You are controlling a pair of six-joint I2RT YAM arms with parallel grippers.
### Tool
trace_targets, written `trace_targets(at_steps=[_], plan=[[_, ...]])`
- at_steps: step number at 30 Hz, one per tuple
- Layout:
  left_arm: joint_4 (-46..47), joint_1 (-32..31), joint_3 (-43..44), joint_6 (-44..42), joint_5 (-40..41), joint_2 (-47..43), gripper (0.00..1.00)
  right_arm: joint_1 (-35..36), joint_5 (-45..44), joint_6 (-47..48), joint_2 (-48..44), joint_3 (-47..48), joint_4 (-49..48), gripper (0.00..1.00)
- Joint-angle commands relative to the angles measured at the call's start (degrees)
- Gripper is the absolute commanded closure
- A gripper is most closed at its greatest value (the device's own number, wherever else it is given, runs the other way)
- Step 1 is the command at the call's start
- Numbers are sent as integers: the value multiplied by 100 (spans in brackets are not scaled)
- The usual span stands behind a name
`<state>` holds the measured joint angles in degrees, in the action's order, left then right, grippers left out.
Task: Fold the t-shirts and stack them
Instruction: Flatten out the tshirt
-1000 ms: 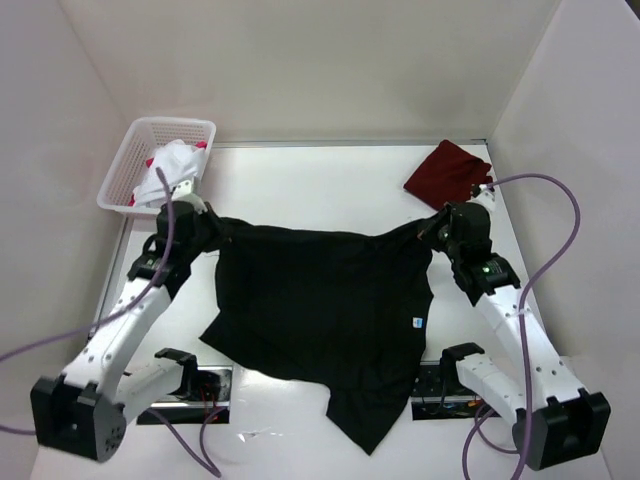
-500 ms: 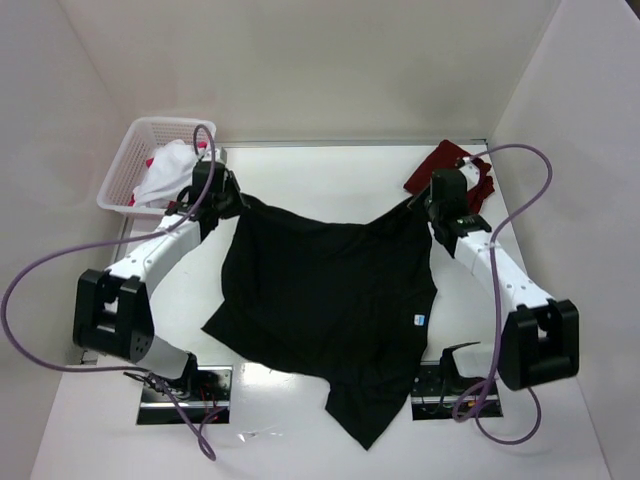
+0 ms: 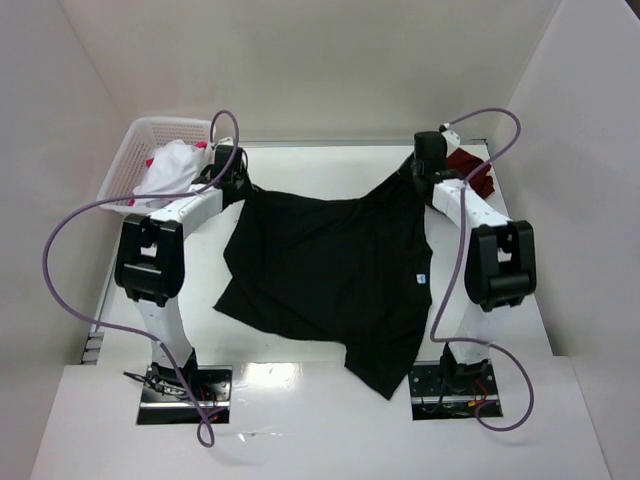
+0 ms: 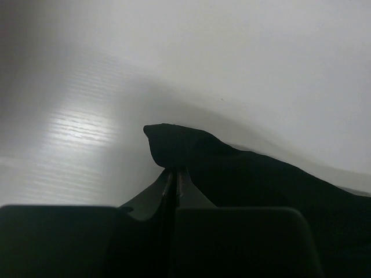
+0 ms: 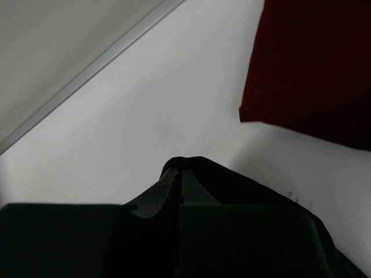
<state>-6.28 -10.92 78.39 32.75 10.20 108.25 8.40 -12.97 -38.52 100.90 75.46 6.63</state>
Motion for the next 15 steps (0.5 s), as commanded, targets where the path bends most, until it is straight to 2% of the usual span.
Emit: trace_targets(at_steps=[1, 9, 15], plan=[[198, 230, 466, -146, 237, 231, 100, -85, -135, 257, 508, 828, -347, 100], [250, 468, 924, -252, 237, 767, 100, -85, 260, 416, 2117, 2962, 171, 100], [321, 520, 1223, -427, 45, 1066, 100, -85, 313, 416, 2277, 3159, 242, 100]])
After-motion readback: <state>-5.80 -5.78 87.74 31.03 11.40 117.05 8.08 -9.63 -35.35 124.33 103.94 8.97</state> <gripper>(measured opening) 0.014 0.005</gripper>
